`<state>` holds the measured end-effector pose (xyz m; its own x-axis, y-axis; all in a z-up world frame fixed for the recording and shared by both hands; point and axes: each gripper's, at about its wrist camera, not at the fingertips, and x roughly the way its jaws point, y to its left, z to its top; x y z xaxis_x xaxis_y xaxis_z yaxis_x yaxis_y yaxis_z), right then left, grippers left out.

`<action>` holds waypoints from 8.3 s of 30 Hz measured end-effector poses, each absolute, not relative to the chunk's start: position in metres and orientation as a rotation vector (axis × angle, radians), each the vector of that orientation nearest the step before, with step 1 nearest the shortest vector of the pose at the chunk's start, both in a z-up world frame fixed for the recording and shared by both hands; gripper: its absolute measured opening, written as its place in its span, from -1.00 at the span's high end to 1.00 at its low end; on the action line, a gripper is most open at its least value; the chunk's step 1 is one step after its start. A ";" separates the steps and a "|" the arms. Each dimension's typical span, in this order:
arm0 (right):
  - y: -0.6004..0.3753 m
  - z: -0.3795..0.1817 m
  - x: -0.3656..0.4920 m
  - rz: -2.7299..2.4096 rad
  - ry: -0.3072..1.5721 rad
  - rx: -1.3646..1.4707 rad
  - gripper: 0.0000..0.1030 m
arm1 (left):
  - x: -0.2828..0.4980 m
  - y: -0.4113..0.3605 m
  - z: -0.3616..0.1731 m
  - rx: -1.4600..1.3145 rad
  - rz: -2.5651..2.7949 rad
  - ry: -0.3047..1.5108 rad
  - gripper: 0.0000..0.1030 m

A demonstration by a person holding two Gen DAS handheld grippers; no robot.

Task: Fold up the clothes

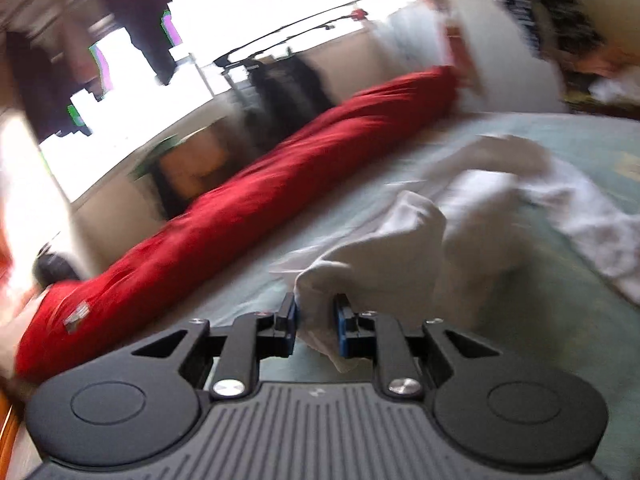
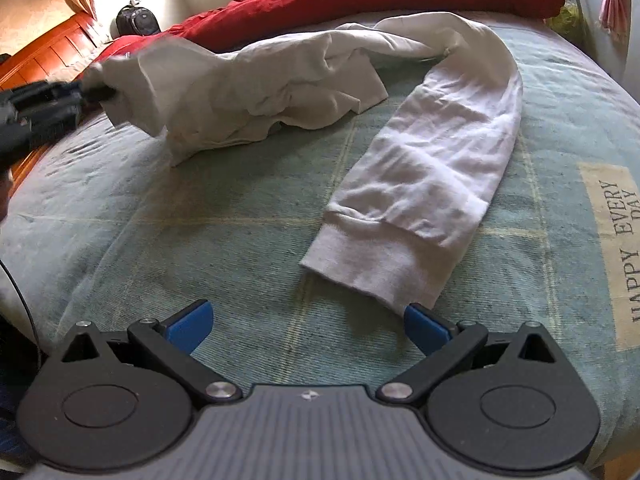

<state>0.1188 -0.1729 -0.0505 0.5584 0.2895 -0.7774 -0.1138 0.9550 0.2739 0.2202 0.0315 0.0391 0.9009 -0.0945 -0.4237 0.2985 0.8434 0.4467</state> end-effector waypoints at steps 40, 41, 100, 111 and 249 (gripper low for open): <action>-0.144 -0.043 0.133 0.218 0.952 0.127 -1.00 | 0.283 0.286 -0.002 0.224 0.430 0.702 0.36; -0.144 -0.042 0.132 0.221 0.947 0.125 -1.00 | 0.279 0.285 -0.001 0.220 0.422 0.705 0.36; -0.162 -0.042 0.111 0.259 0.884 0.131 -1.00 | 0.166 -0.041 -0.053 0.969 -0.504 0.268 0.94; -0.144 -0.023 0.093 0.287 0.838 0.106 -1.00 | 0.092 0.000 0.005 0.824 -0.494 0.223 0.94; -0.468 -0.032 0.300 -0.371 0.891 -0.150 0.93 | 0.204 -0.130 -0.062 0.784 -0.651 0.557 0.47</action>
<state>0.3000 -0.4680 -0.0323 0.5697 -0.3766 -0.7305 0.2534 0.9260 -0.2798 0.2042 -0.1305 -0.0618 0.6726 -0.3193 -0.6676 0.7088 0.5369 0.4574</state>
